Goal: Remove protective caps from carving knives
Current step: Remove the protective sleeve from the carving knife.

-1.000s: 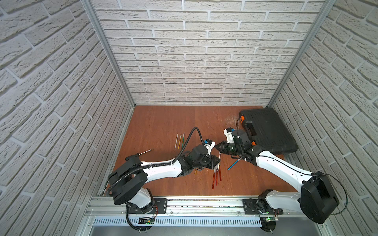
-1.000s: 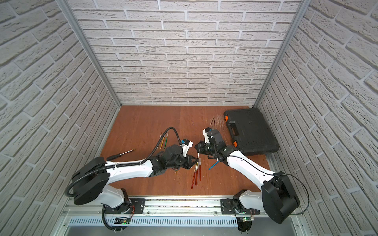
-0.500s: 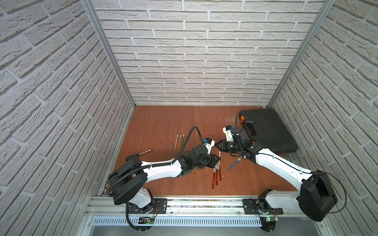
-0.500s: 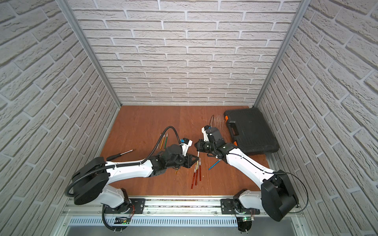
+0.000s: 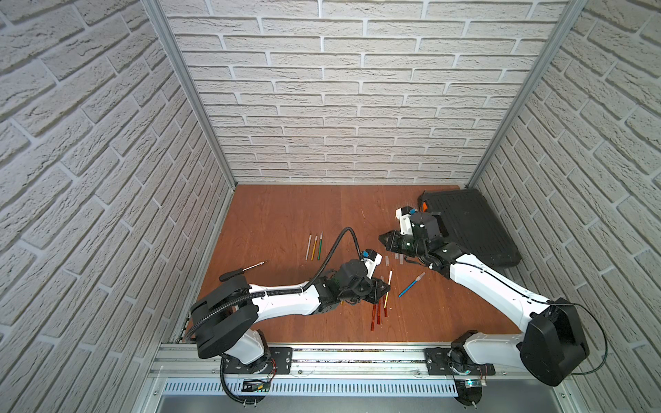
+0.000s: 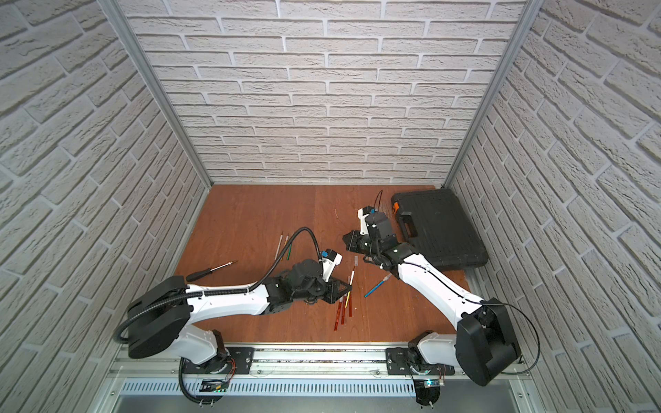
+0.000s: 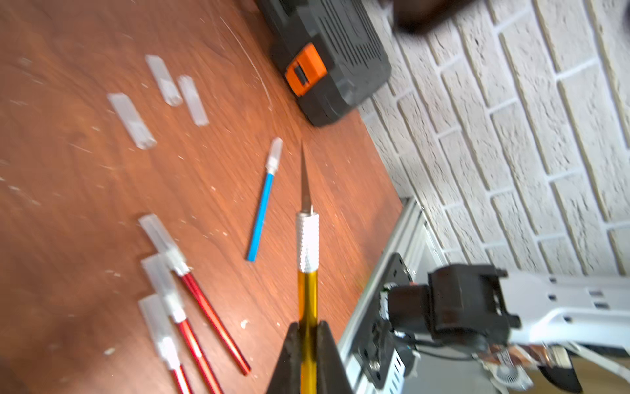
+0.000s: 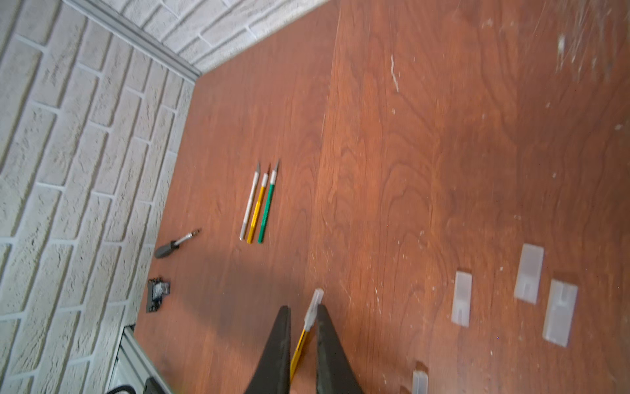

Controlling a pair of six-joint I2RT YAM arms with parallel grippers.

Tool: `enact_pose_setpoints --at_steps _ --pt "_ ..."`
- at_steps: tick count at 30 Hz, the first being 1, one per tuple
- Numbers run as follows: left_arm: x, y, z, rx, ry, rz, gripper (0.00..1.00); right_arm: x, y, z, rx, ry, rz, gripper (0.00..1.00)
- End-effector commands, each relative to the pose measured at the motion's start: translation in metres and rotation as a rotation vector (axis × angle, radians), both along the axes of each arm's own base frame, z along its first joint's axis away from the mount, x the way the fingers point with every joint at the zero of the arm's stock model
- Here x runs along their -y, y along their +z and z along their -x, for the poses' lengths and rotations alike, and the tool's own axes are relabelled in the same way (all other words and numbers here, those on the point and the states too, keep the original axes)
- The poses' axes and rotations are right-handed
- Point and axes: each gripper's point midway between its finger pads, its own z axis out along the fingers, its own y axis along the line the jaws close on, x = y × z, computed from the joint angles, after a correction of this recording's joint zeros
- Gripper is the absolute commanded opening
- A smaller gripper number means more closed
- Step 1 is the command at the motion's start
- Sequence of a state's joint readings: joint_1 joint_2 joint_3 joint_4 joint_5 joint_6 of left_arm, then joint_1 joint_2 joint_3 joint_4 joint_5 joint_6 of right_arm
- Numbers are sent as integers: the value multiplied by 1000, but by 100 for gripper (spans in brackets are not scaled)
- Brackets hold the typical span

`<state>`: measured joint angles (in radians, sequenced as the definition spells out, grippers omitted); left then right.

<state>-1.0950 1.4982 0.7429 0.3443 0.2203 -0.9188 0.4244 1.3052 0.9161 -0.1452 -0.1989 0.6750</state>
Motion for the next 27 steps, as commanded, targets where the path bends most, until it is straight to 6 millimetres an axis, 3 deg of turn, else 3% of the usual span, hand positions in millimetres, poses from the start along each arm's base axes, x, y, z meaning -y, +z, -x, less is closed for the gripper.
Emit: enact_pose_setpoints --at_steps 1,6,12,20,27 --pt "2 0 3 -1 -20 15 0 -1 17 -15 71 -12 -10 8" --pt "-5 2 1 11 6 5 0 3 13 -15 62 -11 36 8" --pt "-34 0 -10 21 77 -36 0 21 1 -6 32 -8 161 9" --pt "-85 8 -26 40 182 -68 0 44 -30 8 -32 -12 310 10" --pt "-112 14 -30 53 235 -79 0 55 -59 6 -106 -24 382 11"
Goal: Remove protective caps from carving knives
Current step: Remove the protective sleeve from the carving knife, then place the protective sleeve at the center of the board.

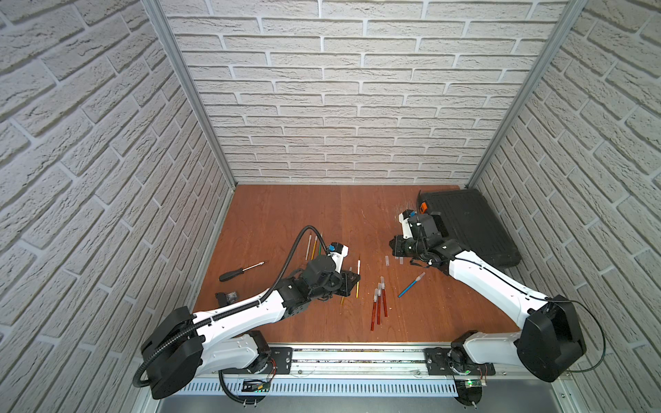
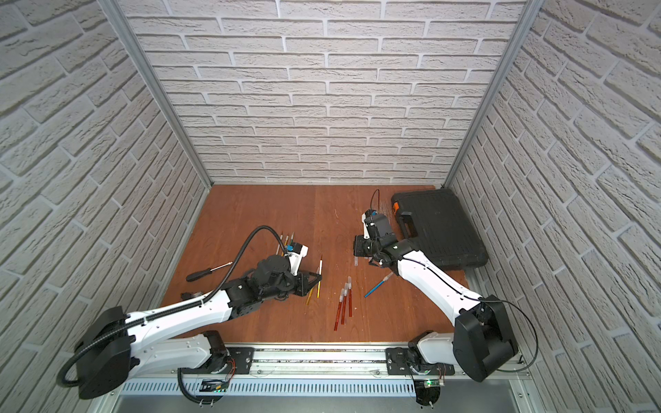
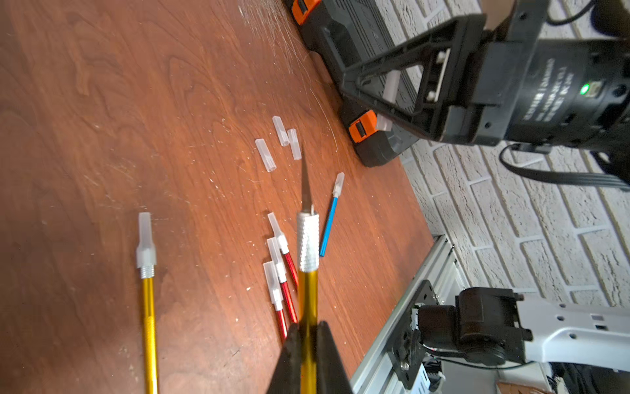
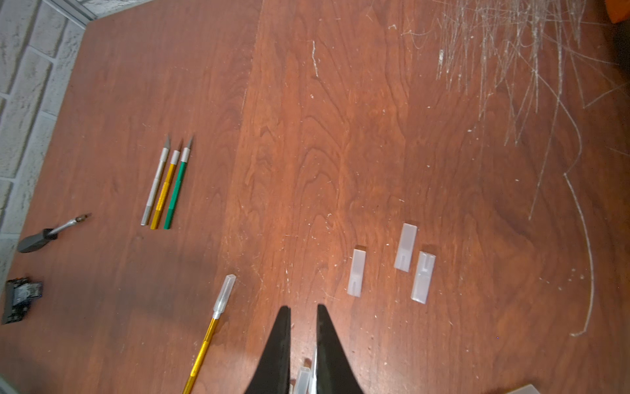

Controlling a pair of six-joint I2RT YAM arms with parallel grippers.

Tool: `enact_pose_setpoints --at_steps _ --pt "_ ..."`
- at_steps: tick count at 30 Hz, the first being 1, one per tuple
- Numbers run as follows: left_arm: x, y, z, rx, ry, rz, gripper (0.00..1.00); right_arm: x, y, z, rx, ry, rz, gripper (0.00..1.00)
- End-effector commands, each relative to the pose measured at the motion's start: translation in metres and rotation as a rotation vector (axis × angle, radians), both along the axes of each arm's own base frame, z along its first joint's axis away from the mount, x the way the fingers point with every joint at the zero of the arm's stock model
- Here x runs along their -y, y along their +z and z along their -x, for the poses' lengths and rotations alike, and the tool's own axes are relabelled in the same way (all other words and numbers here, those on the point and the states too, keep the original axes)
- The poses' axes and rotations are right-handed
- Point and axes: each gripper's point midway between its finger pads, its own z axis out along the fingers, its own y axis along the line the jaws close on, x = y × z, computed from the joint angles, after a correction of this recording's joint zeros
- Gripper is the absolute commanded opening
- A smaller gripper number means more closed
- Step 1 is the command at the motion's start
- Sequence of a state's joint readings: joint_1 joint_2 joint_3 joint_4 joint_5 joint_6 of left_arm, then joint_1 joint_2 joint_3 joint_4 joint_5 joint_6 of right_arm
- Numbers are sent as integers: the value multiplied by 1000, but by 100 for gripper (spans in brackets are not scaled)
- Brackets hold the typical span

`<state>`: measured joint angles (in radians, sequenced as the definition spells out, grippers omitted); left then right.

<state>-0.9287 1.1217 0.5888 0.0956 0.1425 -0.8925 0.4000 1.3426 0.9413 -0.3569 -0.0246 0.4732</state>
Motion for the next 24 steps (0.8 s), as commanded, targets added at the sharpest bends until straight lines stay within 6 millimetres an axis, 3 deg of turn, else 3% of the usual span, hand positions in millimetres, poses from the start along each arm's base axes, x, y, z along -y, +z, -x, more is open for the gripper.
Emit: enact_pose_setpoints --at_steps 1,24 --pt "-14 -4 -1 13 20 -30 0 9 -20 -2 -35 -8 62 11" --pt "-15 -5 -1 5 22 -15 0 -1 -94 -62 -9 -20 87 11"
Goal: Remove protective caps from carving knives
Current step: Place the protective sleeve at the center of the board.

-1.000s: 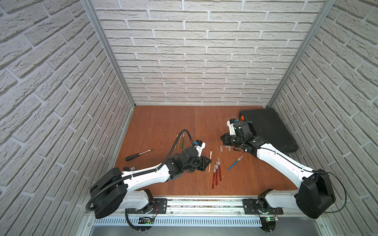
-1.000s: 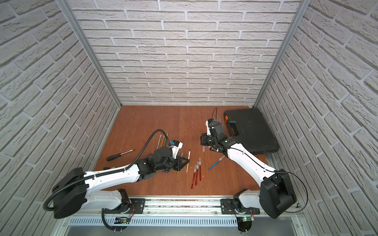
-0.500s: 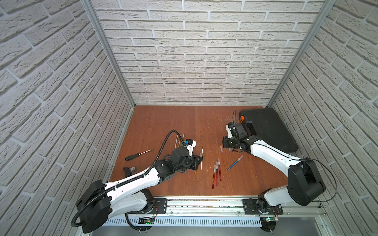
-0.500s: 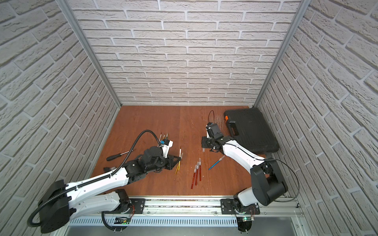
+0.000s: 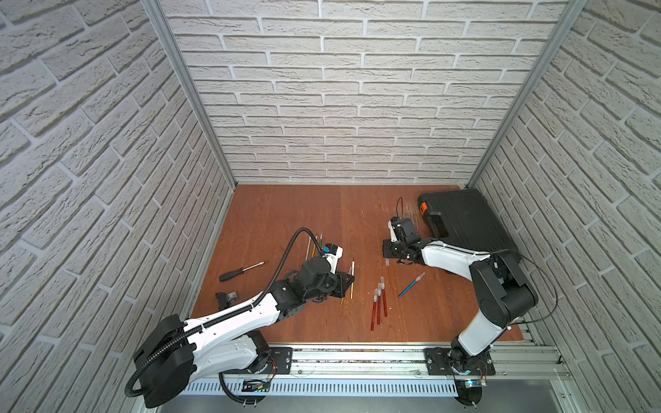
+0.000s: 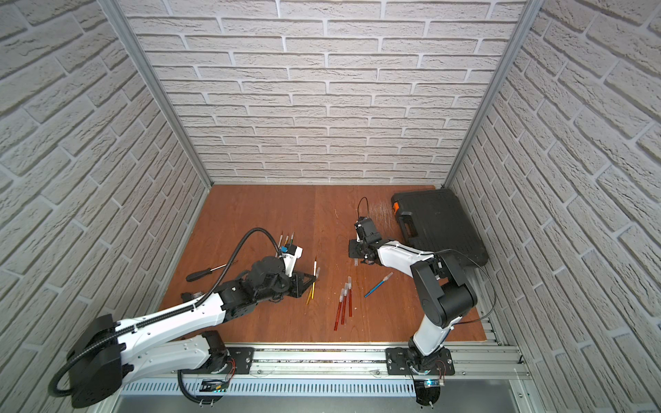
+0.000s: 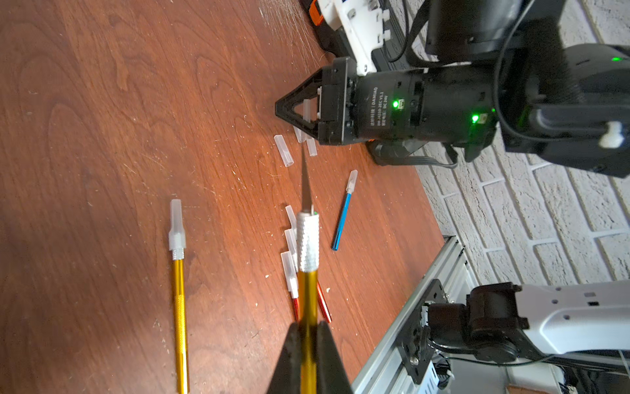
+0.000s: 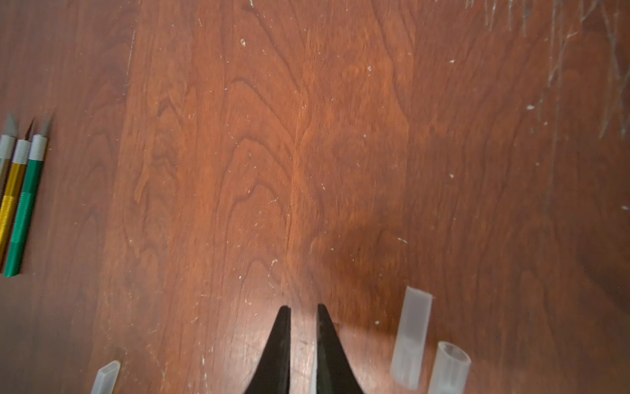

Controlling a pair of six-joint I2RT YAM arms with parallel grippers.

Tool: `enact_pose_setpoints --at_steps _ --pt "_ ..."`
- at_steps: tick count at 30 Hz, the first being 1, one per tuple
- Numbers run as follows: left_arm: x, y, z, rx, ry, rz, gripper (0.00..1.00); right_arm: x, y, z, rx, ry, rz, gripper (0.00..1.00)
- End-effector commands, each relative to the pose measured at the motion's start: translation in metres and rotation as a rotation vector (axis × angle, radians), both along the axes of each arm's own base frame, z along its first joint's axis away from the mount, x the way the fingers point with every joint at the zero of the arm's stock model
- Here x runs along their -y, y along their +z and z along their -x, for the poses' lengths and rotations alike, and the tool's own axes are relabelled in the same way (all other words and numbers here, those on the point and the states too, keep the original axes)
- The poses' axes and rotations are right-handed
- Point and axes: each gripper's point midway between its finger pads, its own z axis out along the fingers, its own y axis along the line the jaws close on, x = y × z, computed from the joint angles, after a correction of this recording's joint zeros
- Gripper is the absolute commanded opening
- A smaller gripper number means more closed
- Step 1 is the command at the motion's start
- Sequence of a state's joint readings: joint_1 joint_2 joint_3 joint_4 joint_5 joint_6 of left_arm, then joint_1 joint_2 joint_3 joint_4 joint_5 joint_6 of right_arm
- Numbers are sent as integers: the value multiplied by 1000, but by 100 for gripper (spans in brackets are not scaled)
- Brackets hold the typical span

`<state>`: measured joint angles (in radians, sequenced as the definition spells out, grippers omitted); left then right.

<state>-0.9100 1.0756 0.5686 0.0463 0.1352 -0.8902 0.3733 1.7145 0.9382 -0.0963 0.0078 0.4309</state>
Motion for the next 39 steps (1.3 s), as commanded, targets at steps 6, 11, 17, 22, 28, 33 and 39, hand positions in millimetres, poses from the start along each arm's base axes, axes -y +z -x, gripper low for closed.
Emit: enact_pose_setpoints --at_steps 6,11,17,22,28,33,39 --pt "-2 -2 -1 12 0 4 0 6 2 -19 75 -25 13 12" --pt "-2 -2 -1 13 0 4 0 13 -4 -20 63 -45 26 13" --pt "-1 -4 -1 10 -2 1 0 18 -11 -18 54 -55 36 15" --pt "-1 -5 -1 6 -3 2 0 21 -14 -16 50 -59 43 19" --pt "-1 -5 -1 5 -1 7 0 22 -15 -15 48 -61 43 24" --pt "-2 -5 -1 3 3 1 0 19 -3 -14 59 -43 24 25" --pt "-11 -12 -6 -21 35 -49 0 5 30 0 46 29 -51 27"
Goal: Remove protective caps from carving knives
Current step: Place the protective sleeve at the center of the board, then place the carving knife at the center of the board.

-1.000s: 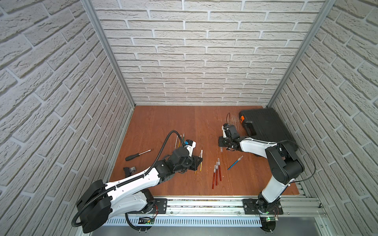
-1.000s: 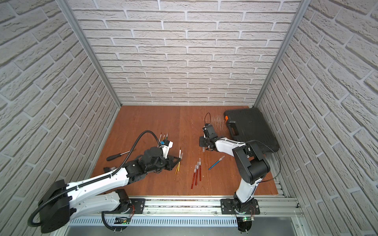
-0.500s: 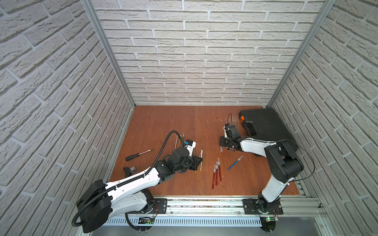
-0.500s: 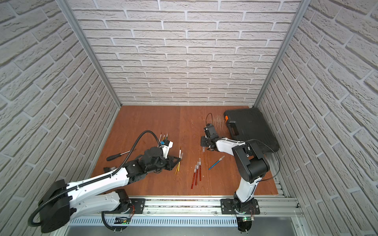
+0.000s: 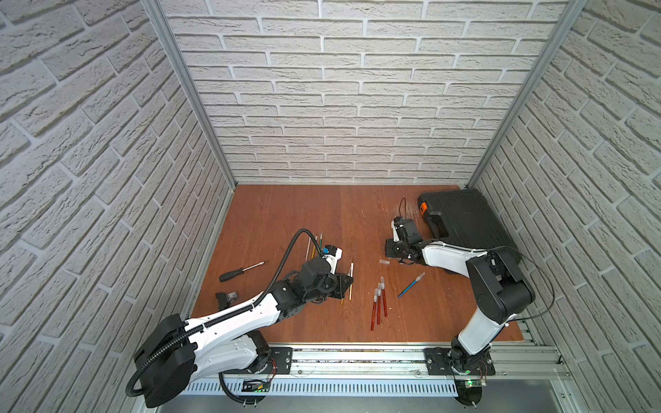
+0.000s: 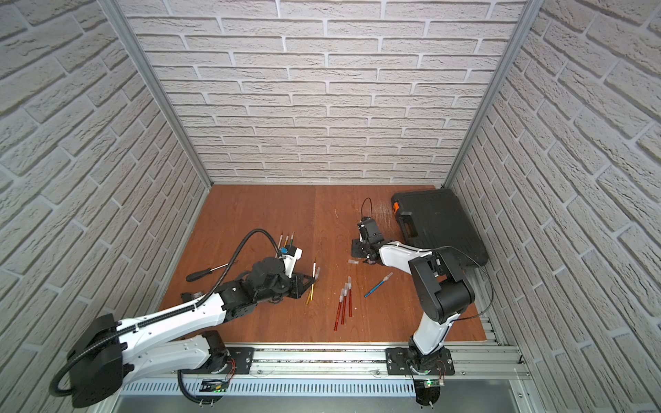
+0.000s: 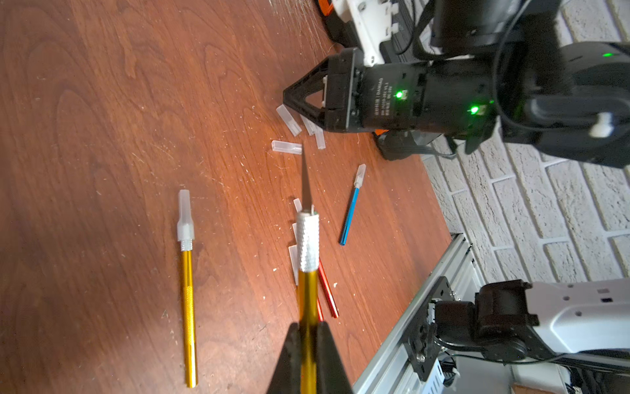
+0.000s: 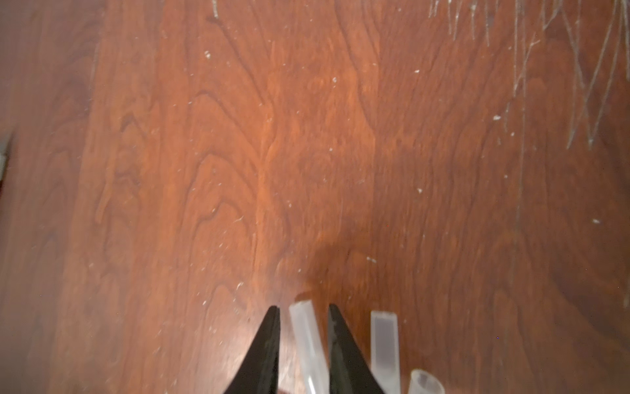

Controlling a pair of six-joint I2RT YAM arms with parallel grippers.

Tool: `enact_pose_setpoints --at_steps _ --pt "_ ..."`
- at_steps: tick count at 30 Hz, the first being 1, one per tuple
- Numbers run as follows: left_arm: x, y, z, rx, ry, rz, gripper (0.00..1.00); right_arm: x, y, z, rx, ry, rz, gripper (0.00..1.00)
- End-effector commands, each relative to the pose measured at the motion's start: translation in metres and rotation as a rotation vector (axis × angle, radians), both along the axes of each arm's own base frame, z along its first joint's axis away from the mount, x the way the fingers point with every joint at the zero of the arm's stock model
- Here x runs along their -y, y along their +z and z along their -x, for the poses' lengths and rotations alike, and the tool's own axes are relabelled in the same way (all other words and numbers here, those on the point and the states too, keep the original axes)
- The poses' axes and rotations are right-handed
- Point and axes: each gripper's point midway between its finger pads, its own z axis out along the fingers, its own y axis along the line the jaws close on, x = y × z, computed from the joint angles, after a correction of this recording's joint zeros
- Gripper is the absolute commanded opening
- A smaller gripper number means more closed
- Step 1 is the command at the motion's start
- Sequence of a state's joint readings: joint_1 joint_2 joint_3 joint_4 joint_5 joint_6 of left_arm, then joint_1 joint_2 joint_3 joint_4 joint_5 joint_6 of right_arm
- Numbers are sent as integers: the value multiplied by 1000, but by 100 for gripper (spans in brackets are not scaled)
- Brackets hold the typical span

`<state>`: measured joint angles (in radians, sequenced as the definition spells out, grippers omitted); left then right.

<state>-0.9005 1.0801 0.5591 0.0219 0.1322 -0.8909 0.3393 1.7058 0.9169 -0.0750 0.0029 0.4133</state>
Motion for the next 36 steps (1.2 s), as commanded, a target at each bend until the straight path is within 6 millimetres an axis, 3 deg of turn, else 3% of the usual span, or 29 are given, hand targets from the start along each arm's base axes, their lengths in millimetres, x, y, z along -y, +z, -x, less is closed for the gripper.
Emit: enact_pose_setpoints --at_steps 1,13,20,25,36 --pt "-6 -1 -7 -1 27 -20 0 -11 37 7 34 61 -72 27" --pt "-26 -7 -30 -32 58 -97 0 -48 83 77 -119 262 -351 40" --pt "-42 -12 -53 -44 83 -136 0 -56 100 116 -173 348 -437 43" --pt "-48 -20 -72 -50 82 -225 0 -51 103 132 -167 350 -439 44" --pt "-58 -43 -111 -86 94 -419 0 -46 109 146 -145 346 -455 45"
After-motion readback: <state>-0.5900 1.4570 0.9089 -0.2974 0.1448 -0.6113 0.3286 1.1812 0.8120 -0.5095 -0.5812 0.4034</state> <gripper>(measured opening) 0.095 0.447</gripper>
